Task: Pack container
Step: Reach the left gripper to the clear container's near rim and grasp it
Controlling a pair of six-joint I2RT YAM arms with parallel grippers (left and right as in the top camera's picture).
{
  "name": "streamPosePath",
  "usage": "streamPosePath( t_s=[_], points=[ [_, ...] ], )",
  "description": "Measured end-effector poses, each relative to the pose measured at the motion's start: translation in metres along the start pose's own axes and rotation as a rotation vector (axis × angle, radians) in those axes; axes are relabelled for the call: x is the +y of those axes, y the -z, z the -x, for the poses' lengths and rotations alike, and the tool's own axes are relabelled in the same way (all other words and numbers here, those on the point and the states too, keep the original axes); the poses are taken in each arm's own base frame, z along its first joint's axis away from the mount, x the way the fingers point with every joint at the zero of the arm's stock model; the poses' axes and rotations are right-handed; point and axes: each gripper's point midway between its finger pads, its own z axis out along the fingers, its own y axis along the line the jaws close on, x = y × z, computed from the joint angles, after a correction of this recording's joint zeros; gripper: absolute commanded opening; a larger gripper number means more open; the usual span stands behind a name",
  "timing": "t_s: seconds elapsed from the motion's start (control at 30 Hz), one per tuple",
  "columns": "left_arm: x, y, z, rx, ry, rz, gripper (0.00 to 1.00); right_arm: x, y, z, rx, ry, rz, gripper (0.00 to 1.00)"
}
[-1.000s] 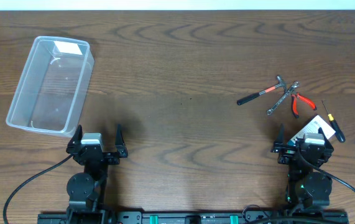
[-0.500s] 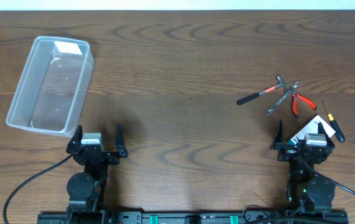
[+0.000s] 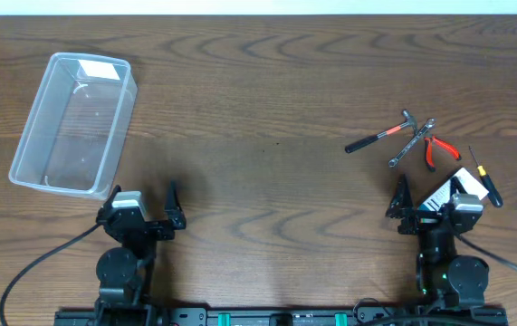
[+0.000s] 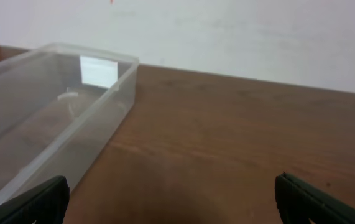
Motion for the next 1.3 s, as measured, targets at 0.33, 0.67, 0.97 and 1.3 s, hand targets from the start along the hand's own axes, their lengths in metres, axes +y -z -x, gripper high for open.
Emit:
streamPosePath(
  t_s=[0.33,0.67,0.97,1.3],
  points=[
    [-0.005,-0.016,0.106,0.153,-0.103,0.090,0.98,0.032,-0.034,0.044,0.296,-0.031,0.080,0.99],
    [0.012,-0.024,0.089,0.808,0.012,0.270,0.98,0.052,-0.058,0.040,0.854,-0.034,0.111,0.99],
    [0.016,-0.022,0.120,0.821,0.122,0.331,0.98,0.064,-0.062,0.047,0.920,-0.049,0.173,0.99],
    [0.085,-0.094,0.141,0.671,0.281,0.490,0.70,0.061,-0.050,0.038,0.983,-0.041,0.157,0.97]
  ],
)
